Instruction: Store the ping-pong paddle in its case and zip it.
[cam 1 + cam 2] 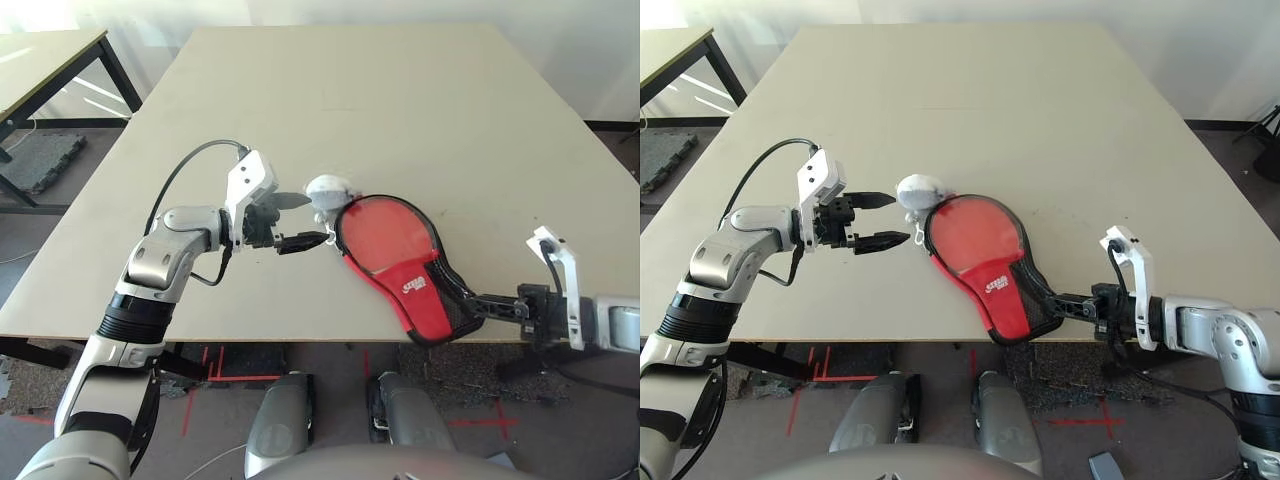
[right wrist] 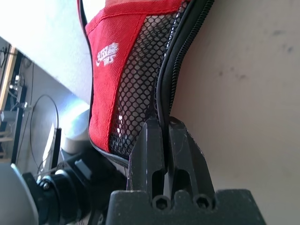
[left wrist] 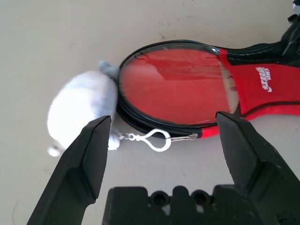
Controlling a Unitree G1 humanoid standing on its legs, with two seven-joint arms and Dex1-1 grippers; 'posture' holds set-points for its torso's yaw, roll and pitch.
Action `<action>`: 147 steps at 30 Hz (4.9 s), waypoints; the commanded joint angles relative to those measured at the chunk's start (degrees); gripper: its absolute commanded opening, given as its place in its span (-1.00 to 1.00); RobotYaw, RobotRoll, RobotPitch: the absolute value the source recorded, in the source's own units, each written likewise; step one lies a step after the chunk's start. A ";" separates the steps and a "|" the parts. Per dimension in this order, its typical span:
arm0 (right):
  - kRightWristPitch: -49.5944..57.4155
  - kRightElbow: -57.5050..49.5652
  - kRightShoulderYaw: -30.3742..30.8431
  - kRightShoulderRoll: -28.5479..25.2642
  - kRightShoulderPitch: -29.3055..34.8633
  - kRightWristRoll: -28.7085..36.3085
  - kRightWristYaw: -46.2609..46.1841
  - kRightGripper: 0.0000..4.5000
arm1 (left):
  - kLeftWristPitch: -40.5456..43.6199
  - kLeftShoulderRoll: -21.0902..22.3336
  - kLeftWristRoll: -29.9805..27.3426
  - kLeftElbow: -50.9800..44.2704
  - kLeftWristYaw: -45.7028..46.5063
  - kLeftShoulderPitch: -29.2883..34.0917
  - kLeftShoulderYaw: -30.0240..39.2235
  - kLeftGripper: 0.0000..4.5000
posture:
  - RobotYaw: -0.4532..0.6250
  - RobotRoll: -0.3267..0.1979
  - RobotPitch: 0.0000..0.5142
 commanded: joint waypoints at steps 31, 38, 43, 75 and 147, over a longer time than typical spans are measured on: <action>-32.11 10.99 15.40 2.85 -22.49 -20.26 3.67 0.98 | -2.29 0.35 0.37 2.05 0.27 -0.65 0.58 1.00 | 0.07 0.25 -0.71; -38.41 16.57 22.14 8.26 -25.82 -26.42 5.48 0.98 | -1.41 0.43 0.06 1.18 1.00 -0.11 0.86 1.00 | 0.10 0.25 -0.72; -38.72 18.71 23.92 9.93 -26.56 -28.37 6.34 0.98 | -0.73 0.34 -0.10 0.81 1.48 -0.26 0.88 1.00 | 0.13 0.25 -0.71; -35.90 18.70 25.12 11.35 -22.73 -30.32 7.09 0.98 | -10.10 -7.36 17.65 20.79 8.58 -12.10 -9.21 1.00 | 0.09 0.25 -0.66; -30.98 11.25 24.47 13.87 -16.32 -29.22 2.80 1.00 | -38.11 -40.81 34.86 74.00 33.08 -40.24 -6.80 -0.36 | -0.06 0.25 -0.54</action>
